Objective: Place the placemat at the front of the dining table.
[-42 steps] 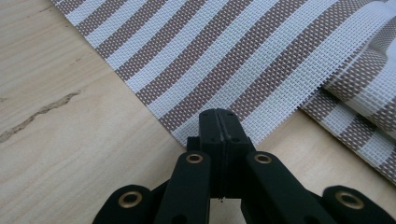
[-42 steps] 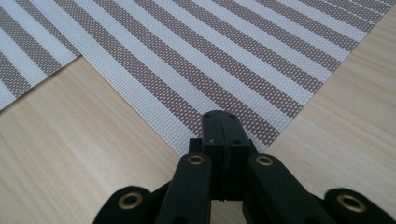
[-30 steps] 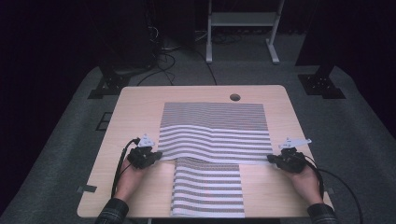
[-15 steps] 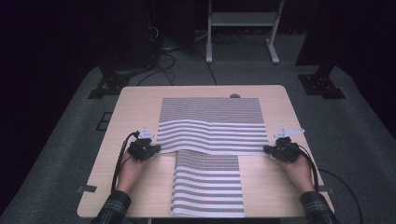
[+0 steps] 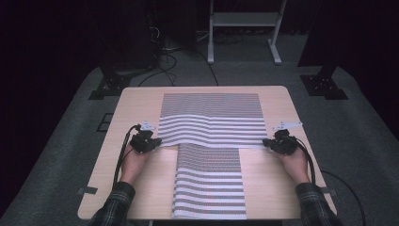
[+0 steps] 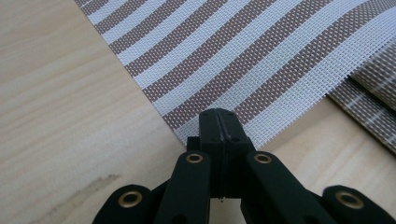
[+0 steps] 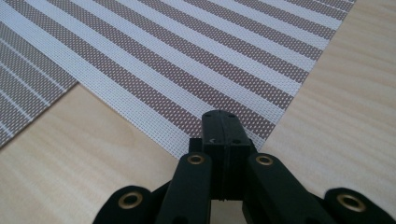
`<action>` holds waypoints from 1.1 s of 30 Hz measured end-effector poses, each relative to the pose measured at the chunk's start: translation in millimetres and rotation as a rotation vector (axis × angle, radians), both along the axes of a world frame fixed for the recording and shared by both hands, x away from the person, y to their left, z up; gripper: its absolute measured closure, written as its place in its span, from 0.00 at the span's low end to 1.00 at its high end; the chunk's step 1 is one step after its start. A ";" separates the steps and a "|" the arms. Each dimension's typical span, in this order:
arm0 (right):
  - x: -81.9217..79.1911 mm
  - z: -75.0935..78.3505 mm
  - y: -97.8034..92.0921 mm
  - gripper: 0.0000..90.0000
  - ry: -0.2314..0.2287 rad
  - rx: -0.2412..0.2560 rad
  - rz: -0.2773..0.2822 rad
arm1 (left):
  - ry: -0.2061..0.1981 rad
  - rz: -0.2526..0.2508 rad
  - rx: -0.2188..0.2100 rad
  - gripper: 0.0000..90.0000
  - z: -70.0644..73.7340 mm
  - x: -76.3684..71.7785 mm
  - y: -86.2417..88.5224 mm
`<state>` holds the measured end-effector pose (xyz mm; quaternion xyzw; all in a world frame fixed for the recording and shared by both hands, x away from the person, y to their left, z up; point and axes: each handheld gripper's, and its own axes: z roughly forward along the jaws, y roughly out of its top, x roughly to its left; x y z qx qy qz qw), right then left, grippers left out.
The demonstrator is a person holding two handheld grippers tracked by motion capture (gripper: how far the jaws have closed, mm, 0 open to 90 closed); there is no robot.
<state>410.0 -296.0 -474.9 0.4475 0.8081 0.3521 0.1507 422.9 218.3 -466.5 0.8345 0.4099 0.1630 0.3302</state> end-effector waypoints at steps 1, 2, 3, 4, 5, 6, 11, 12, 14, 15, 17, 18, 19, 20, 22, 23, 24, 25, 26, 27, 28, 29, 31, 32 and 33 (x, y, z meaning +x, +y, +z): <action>2.5 0.4 -0.5 1.00 0.010 0.006 0.001 | 0.001 -0.001 0.004 1.00 0.3 2.0 -0.1; 4.7 0.9 -0.7 1.00 0.015 0.005 0.002 | 0.001 0.004 0.005 1.00 0.4 3.9 -0.6; 6.8 1.2 -0.5 1.00 0.017 0.002 0.002 | 0.002 0.005 0.010 1.00 0.7 8.4 -0.7; 6.8 1.2 -0.5 1.00 0.017 0.002 0.002 | 0.002 0.005 0.010 1.00 0.7 8.4 -0.7; 10.9 1.1 -0.6 1.00 0.015 0.002 -0.003 | -0.002 0.010 0.008 1.00 0.4 10.8 -0.8; 12.9 0.8 -0.8 1.00 0.015 0.007 -0.007 | 0.001 0.013 0.007 1.00 0.5 13.2 -0.9; 23.9 0.9 -1.1 1.00 0.023 0.018 -0.023 | -0.011 0.015 0.042 1.00 1.6 21.6 -3.7; 25.6 0.4 -1.0 1.00 0.014 0.017 -0.028 | -0.012 0.020 0.038 1.00 1.3 23.1 -3.9; 28.9 -0.8 -1.5 1.00 0.007 0.029 -0.036 | -0.012 0.026 0.038 1.00 1.2 26.8 -3.4; 31.6 -0.6 -2.2 1.00 0.019 0.041 -0.041 | -0.013 0.032 0.036 1.00 1.2 28.8 -3.4; 35.8 -0.1 -1.3 1.00 0.024 0.040 -0.049 | -0.013 0.041 0.042 1.00 1.5 33.5 -3.5; 38.0 0.3 -0.3 1.00 0.026 0.036 -0.052 | -0.016 0.047 0.043 1.00 1.4 35.6 -4.1; 40.1 0.5 0.8 1.00 0.023 0.028 -0.053 | -0.016 0.049 0.050 1.00 1.8 38.6 -4.4; 43.1 1.0 1.9 1.00 0.024 0.023 -0.054 | -0.016 0.050 0.054 1.00 1.9 40.3 -4.5; 46.8 1.3 3.3 1.00 0.022 0.016 -0.057 | -0.015 0.056 0.062 1.00 2.4 44.4 -5.0; 48.7 1.4 3.9 1.00 0.021 0.013 -0.060 | -0.019 0.061 0.068 1.00 2.4 46.2 -5.3; 50.6 1.3 4.4 1.00 0.016 0.009 -0.063 | -0.022 0.065 0.072 1.00 2.4 47.9 -5.0; 51.7 0.9 4.6 1.00 0.007 0.006 -0.070 | -0.017 0.071 0.067 1.00 2.5 49.5 -4.3; 52.9 0.1 4.3 1.00 0.000 0.011 -0.077 | -0.016 0.076 0.063 1.00 2.5 51.4 -3.5; 54.3 -0.3 3.4 1.00 0.004 0.023 -0.082 | -0.013 0.078 0.061 1.00 2.5 53.1 -2.7; 56.6 -0.4 2.0 1.00 0.011 0.034 -0.083 | -0.012 0.080 0.060 1.00 2.6 54.7 -2.1; 57.9 -0.2 1.9 1.00 0.016 0.037 -0.087 | -0.008 0.085 0.055 1.00 2.6 56.1 -2.1; 60.8 0.6 3.4 1.00 0.019 0.028 -0.088 | -0.009 0.089 0.060 1.00 2.9 58.7 -2.7; 62.3 1.3 4.7 1.00 0.019 0.016 -0.087 | -0.010 0.091 0.069 1.00 3.2 59.8 -3.0; 63.5 1.8 5.9 1.00 0.015 0.003 -0.087 | -0.011 0.097 0.065 1.00 3.0 61.4 -3.1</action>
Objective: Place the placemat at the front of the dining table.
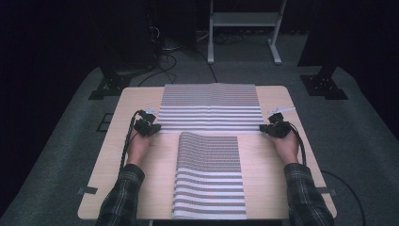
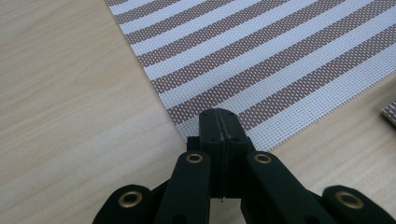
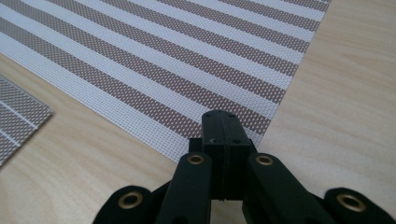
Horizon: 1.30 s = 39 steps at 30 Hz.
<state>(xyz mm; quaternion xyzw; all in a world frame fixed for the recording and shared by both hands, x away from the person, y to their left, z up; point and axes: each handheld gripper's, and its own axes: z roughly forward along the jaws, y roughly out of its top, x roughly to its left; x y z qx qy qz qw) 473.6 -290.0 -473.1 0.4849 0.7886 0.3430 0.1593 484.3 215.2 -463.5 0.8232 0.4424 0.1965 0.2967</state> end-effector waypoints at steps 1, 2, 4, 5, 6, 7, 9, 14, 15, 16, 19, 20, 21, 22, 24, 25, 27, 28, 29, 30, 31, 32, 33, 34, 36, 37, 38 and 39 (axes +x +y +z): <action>2.1 0.8 1.5 1.00 0.001 -0.014 0.002 | 0.000 0.004 -0.004 1.00 -0.2 0.5 -0.3; 3.0 0.9 1.8 1.00 -0.001 -0.019 0.001 | 0.003 0.006 -0.003 1.00 0.0 1.0 -0.5; 4.7 1.0 2.5 1.00 0.000 -0.019 -0.002 | -0.001 0.010 -0.001 1.00 -0.1 1.7 -1.0; 4.9 1.0 2.7 1.00 0.000 -0.018 -0.005 | -0.003 0.011 0.000 1.00 -0.2 1.9 -1.2; 5.4 1.0 2.7 1.00 0.000 -0.018 -0.006 | -0.003 0.012 0.000 1.00 -0.3 2.0 -1.2; 5.7 1.0 2.7 1.00 0.000 -0.019 -0.006 | -0.004 0.015 -0.006 1.00 -0.5 1.8 -1.0; 5.8 1.1 3.3 1.00 -0.001 -0.021 -0.008 | -0.003 0.017 -0.016 1.00 -0.9 1.7 0.1; 5.6 1.5 4.6 1.00 -0.004 -0.034 -0.010 | -0.004 0.016 -0.030 1.00 -1.4 1.5 1.6; 5.4 1.6 5.1 1.00 -0.006 -0.038 -0.009 | -0.007 0.015 -0.037 1.00 -2.0 0.8 2.5; 5.1 1.5 5.6 0.97 -0.011 -0.044 -0.009 | -0.012 0.017 -0.048 0.99 -2.6 0.3 4.0; 3.7 1.1 5.0 0.92 -0.016 -0.038 -0.014 | -0.014 0.012 -0.059 0.91 -2.6 -1.0 6.4; 3.2 0.9 4.7 0.90 -0.016 -0.033 -0.016 | -0.015 0.011 -0.054 0.89 -2.3 -1.5 6.5; 2.8 1.0 4.6 0.88 -0.017 -0.032 -0.016 | -0.017 0.008 -0.048 0.86 -2.0 -1.8 6.9; 2.3 1.0 4.4 0.85 -0.016 -0.030 -0.013 | -0.014 0.004 -0.055 0.82 -1.5 -2.4 7.7; 0.2 2.0 4.4 0.75 -0.021 -0.035 -0.015 | -0.014 0.001 -0.054 0.72 -0.9 -3.7 8.6; -0.3 2.2 4.2 0.72 -0.022 -0.032 -0.017 | -0.008 -0.004 -0.062 0.69 -1.1 -4.2 9.5; -2.2 3.3 3.5 0.63 -0.022 -0.012 -0.019 | 0.012 -0.011 -0.080 0.61 -1.7 -5.4 11.3; -2.8 3.7 3.6 0.58 -0.021 -0.010 -0.021 | 0.017 -0.012 -0.081 0.56 -1.8 -6.2 12.5; -3.8 4.4 4.1 0.53 -0.022 -0.007 -0.020 | 0.017 -0.010 -0.084 0.51 -1.3 -7.2 13.5; -4.7 5.3 4.5 0.48 -0.025 -0.007 -0.021 | 0.021 -0.009 -0.114 0.48 -0.6 -8.3 15.3; -4.7 5.3 4.5 0.48 -0.025 -0.007 -0.021 | 0.021 -0.009 -0.114 0.40 -0.6 -8.3 15.3; -6.8 9.0 6.2 0.36 -0.032 -0.010 -0.027 | 0.037 -0.014 -0.134 0.37 0.5 -9.0 16.6; -6.8 9.0 6.2 0.36 -0.032 -0.010 -0.027 | 0.037 -0.014 -0.134 0.33 0.5 -9.0 16.6; -7.3 10.2 6.7 0.30 -0.034 -0.007 -0.028 | 0.043 -0.021 -0.141 0.33 1.6 -9.7 16.4; -8.6 13.5 8.6 0.16 -0.032 0.010 -0.023 | 0.030 -0.026 -0.132 0.24 3.8 -12.1 15.1; -9.1 14.5 10.0 0.12 -0.029 0.001 -0.019 | 0.028 -0.026 -0.135 0.19 5.1 -13.1 14.6; -9.7 15.3 11.5 0.11 -0.032 -0.012 -0.016 | 0.026 -0.027 -0.137 0.16 6.6 -13.9 14.4; -10.5 15.8 12.7 0.10 -0.032 -0.023 -0.012 | 0.026 -0.031 -0.145 0.04 7.7 -14.2 14.5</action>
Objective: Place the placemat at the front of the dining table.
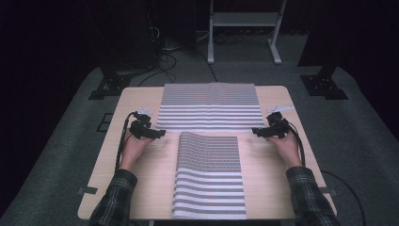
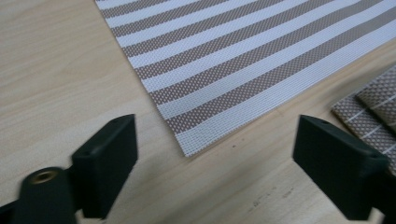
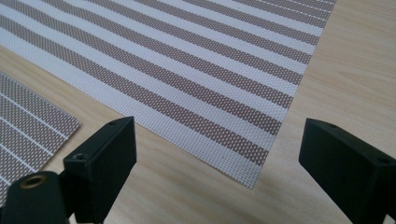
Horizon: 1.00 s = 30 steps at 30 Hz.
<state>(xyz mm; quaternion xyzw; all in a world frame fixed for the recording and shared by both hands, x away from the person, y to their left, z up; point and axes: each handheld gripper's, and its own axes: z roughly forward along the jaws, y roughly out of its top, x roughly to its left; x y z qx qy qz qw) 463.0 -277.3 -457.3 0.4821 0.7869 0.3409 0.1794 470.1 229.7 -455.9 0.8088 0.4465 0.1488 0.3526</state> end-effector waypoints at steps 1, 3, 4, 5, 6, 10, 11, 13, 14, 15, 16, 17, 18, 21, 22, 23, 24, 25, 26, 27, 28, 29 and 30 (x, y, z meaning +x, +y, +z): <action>-0.6 0.3 1.1 0.10 0.002 -0.008 -0.001 | 0.004 -0.002 -0.009 0.04 0.6 -0.3 0.0; -2.0 1.1 1.9 0.10 0.002 -0.017 -0.003 | 0.009 -0.011 -0.016 0.00 3.1 -2.9 0.2; -3.0 1.7 1.6 0.10 0.003 -0.016 0.000 | 0.002 -0.017 -0.014 0.00 3.7 -4.7 0.2; -4.1 2.4 0.8 0.10 0.004 -0.013 -0.002 | 0.005 -0.021 -0.008 0.00 4.6 -6.2 0.4; -6.0 3.1 0.0 0.10 0.001 -0.005 -0.009 | 0.006 -0.025 -0.004 0.00 5.3 -7.8 0.7; -17.9 6.3 -3.7 0.10 -0.016 -0.013 -0.001 | -0.012 -0.041 -0.016 0.00 7.5 -16.8 1.1; -20.8 6.7 -4.8 0.10 -0.020 -0.015 -0.002 | -0.022 -0.043 -0.014 0.00 7.6 -20.7 0.7; -23.0 6.9 -5.7 0.10 -0.022 -0.015 -0.004 | -0.021 -0.045 -0.010 0.00 7.9 -22.6 0.4; -26.5 6.8 -7.6 0.10 -0.023 -0.011 -0.005 | -0.022 -0.045 -0.009 0.00 8.3 -24.0 0.5; -31.7 6.2 -10.8 0.10 -0.021 -0.008 -0.007 | -0.022 -0.045 -0.013 0.00 8.5 -25.5 0.8; -34.4 5.8 -12.4 0.10 -0.026 -0.007 -0.007 | -0.023 -0.045 -0.013 0.00 8.5 -27.3 1.2; -34.4 5.8 -12.4 0.10 -0.026 -0.007 -0.007 | -0.026 -0.044 -0.014 0.00 8.0 -29.2 1.4; -36.8 5.5 -13.8 0.10 -0.029 -0.007 -0.009 | -0.026 -0.046 -0.006 0.00 7.5 -31.0 2.0; -44.9 6.9 -18.5 0.10 -0.027 -0.007 -0.009 | -0.021 -0.047 0.013 0.00 6.2 -39.8 4.9; -44.9 6.9 -18.5 0.10 -0.027 -0.007 -0.009 | -0.021 -0.047 0.013 0.00 6.2 -39.8 4.9; -49.9 9.2 -20.6 0.10 -0.042 -0.003 -0.012 | -0.023 -0.045 0.018 0.00 6.6 -47.5 7.3; -52.4 10.4 -21.6 0.10 -0.046 0.003 -0.014 | -0.023 -0.043 0.020 0.00 6.9 -50.9 8.5; -54.6 11.5 -22.6 0.10 -0.051 0.005 -0.014 | -0.023 -0.043 0.020 0.00 6.9 -50.9 8.5; -54.6 11.5 -22.6 0.10 -0.051 0.005 -0.014 | -0.023 -0.044 0.022 0.00 7.4 -54.3 10.0; -56.9 12.2 -23.3 0.10 -0.057 0.006 -0.014 | -0.025 -0.041 0.021 0.00 8.1 -58.4 11.9; -59.8 13.0 -24.0 0.10 -0.061 0.007 -0.012 | -0.027 -0.042 0.023 0.00 8.7 -60.9 13.2; -61.4 13.4 -24.4 0.10 -0.064 0.005 -0.008 | -0.027 -0.040 0.023 0.00 9.6 -65.2 14.9; -64.2 14.0 -24.7 0.10 -0.066 0.004 -0.003 | -0.029 -0.037 0.020 0.00 9.9 -68.0 15.6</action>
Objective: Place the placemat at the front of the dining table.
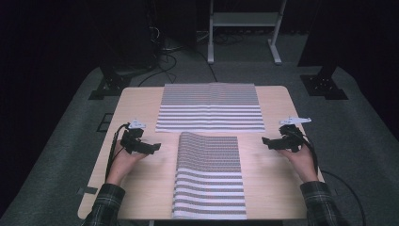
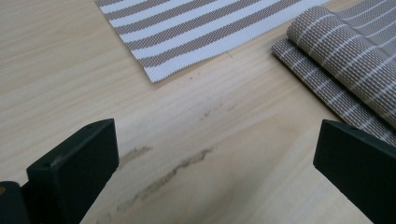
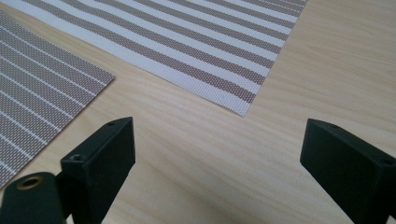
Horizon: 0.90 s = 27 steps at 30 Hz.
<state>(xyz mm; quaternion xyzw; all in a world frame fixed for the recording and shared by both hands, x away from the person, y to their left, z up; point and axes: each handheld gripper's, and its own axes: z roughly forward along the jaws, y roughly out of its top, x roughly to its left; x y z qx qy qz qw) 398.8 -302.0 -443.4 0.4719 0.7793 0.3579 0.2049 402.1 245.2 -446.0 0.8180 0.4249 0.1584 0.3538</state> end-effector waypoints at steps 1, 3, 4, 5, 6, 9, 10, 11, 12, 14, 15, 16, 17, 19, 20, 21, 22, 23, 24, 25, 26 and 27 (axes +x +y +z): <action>-1.5 0.5 0.0 0.10 0.003 -0.003 0.003 | -0.002 -0.002 -0.002 0.00 0.6 -3.7 1.1; -6.6 1.9 -0.3 0.10 -0.009 0.001 0.010 | -0.008 -0.003 -0.002 0.00 1.2 -11.4 3.0; -11.5 3.5 -1.1 0.10 -0.015 0.005 0.015 | -0.018 0.002 -0.001 0.00 2.6 -18.3 5.0; -13.4 4.3 -1.5 0.10 -0.019 0.004 0.016 | -0.018 0.002 -0.001 0.00 2.6 -18.3 5.0; -13.4 4.3 -1.5 0.10 -0.019 0.004 0.016 | -0.025 0.004 -0.004 0.00 3.7 -23.0 6.9; -22.0 7.1 -4.2 0.10 -0.035 0.019 0.022 | -0.037 0.005 -0.007 0.00 5.7 -32.8 11.2; -24.4 7.8 -5.0 0.10 -0.032 0.020 0.025 | -0.040 0.006 -0.009 0.00 6.1 -35.7 12.2; -29.7 9.2 -7.5 0.10 -0.043 0.030 0.027 | -0.045 0.005 -0.009 0.00 7.3 -40.2 14.6; -29.7 9.2 -7.5 0.10 -0.043 0.030 0.027 | -0.045 0.005 -0.009 0.00 7.3 -40.2 14.6; -36.7 10.7 -11.2 0.10 -0.051 0.036 0.026 | -0.056 0.007 -0.013 0.00 9.7 -47.7 17.7; -36.7 10.7 -11.2 0.10 -0.051 0.036 0.026 | -0.056 0.007 -0.013 0.00 9.7 -47.7 17.7; -42.5 11.3 -14.2 0.10 -0.056 0.042 0.025 | -0.061 0.005 -0.011 0.00 10.3 -50.6 18.8; -42.5 11.3 -14.2 0.10 -0.056 0.042 0.025 | -0.061 0.007 -0.011 0.00 10.5 -53.2 19.4; -47.2 11.5 -17.0 0.10 -0.055 0.045 0.027 | -0.060 0.006 -0.013 0.00 10.8 -58.1 20.9; -49.5 11.3 -18.2 0.10 -0.057 0.046 0.028 | -0.062 0.007 -0.015 0.00 10.8 -61.3 21.6; -54.3 10.9 -20.3 0.10 -0.061 0.048 0.027 | -0.068 0.009 -0.013 0.00 11.2 -66.3 22.8; -56.8 10.7 -20.9 0.10 -0.061 0.049 0.027 | -0.068 0.009 -0.013 0.00 11.2 -66.3 22.8; -59.4 10.5 -21.5 0.10 -0.063 0.050 0.027 | -0.070 0.010 -0.015 0.00 11.1 -69.0 23.4; -59.4 10.5 -21.5 0.10 -0.063 0.050 0.027 | -0.071 0.009 -0.013 0.00 11.4 -71.8 24.4; -64.6 9.6 -22.3 0.10 -0.068 0.054 0.033 | -0.073 0.011 -0.015 0.00 11.0 -76.8 25.6; -66.6 9.1 -22.5 0.10 -0.069 0.054 0.037 | -0.072 0.011 -0.017 0.00 10.6 -79.7 26.2; -69.1 8.5 -22.9 0.10 -0.069 0.053 0.043 | -0.072 0.013 -0.019 0.00 9.8 -82.4 26.5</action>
